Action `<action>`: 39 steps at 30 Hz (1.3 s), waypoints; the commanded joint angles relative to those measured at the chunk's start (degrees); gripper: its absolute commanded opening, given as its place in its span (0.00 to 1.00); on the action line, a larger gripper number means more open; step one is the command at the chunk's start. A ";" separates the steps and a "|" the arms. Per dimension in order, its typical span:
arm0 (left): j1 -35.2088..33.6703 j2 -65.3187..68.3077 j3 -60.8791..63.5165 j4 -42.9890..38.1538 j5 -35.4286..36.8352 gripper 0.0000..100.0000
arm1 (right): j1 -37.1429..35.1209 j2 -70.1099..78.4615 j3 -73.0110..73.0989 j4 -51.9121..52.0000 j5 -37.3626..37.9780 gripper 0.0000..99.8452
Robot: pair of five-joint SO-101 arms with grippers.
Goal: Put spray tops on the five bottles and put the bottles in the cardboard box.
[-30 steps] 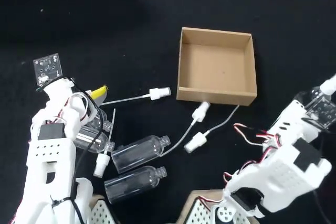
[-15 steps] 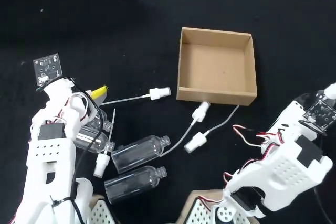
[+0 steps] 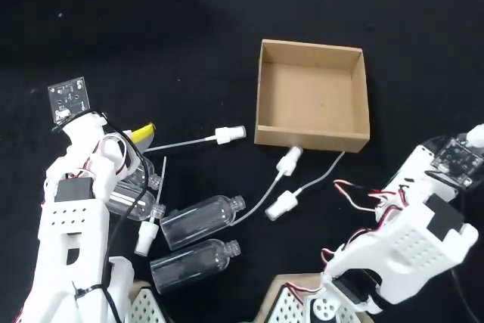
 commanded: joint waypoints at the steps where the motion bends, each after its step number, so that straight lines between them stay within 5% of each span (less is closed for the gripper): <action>1: 0.04 0.09 -1.01 -1.05 0.62 0.33 | -1.76 -2.07 -0.04 -1.49 1.23 0.31; 13: -0.04 0.09 -0.92 -1.05 0.62 0.33 | -3.34 -19.74 10.51 -0.97 1.49 0.30; 24: -0.04 0.09 -0.92 -1.05 0.62 0.33 | -0.79 -22.37 1.54 19.60 1.23 0.30; 39: -0.04 0.09 -0.92 -1.05 0.62 0.33 | -0.79 -27.56 2.86 20.31 1.58 0.30</action>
